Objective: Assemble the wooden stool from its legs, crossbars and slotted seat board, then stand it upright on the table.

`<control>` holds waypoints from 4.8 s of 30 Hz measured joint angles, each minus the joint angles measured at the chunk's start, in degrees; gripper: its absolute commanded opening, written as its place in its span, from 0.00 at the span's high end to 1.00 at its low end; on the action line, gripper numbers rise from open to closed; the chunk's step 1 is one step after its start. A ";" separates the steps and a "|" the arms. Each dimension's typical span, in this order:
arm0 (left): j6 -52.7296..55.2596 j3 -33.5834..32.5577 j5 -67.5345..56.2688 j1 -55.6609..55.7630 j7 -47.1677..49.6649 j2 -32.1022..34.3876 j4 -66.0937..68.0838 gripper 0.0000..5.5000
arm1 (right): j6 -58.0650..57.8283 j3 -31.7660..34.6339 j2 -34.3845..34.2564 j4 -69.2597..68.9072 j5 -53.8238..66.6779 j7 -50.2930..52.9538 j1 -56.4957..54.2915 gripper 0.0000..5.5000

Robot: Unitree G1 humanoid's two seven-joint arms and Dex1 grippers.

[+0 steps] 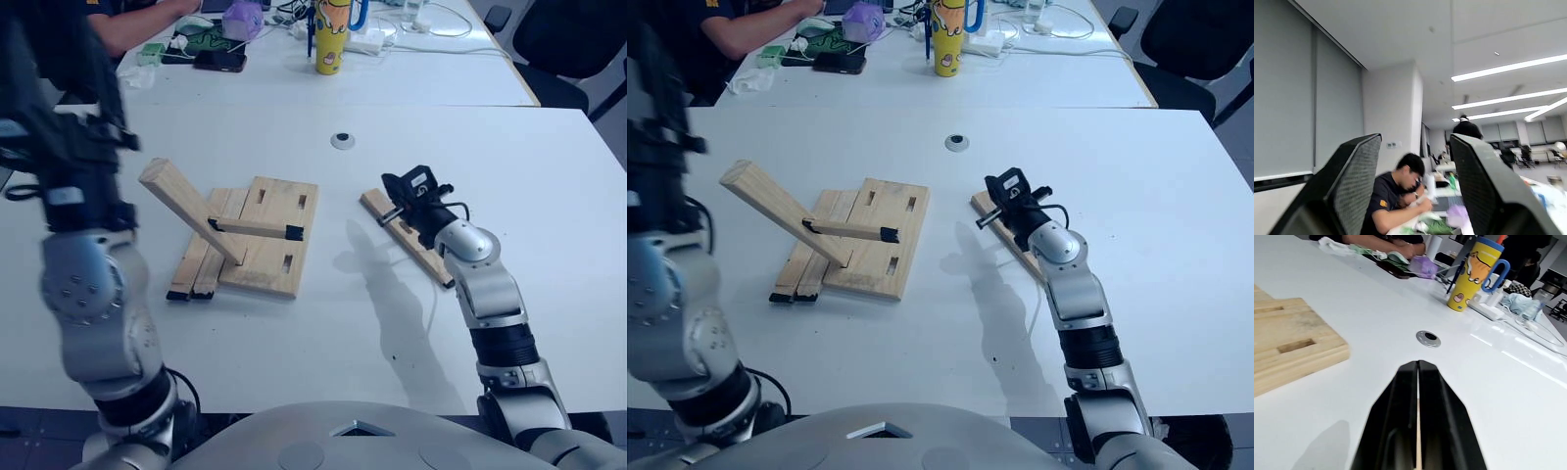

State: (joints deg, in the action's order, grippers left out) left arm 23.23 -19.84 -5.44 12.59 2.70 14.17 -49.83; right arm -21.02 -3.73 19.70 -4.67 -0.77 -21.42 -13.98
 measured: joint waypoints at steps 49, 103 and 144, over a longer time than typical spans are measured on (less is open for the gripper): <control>-3.88 4.25 -6.15 -39.28 -37.08 17.80 33.42 0.53 | -2.88 0.63 0.02 -1.41 0.02 0.56 0.22 1.00; -12.40 -1.04 -10.73 -3.34 -20.93 14.03 37.52 0.63 | -1.54 0.76 -2.71 -0.98 1.68 1.20 -3.91 1.00; 9.65 17.89 -20.65 11.96 -22.06 14.34 13.38 0.63 | -37.18 26.25 -11.16 -0.35 88.90 29.19 -35.84 0.64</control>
State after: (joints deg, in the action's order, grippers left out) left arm 32.88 -1.95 -26.09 24.55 -19.36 28.51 -36.45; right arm -58.20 22.52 8.54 -5.02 88.13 7.77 -49.82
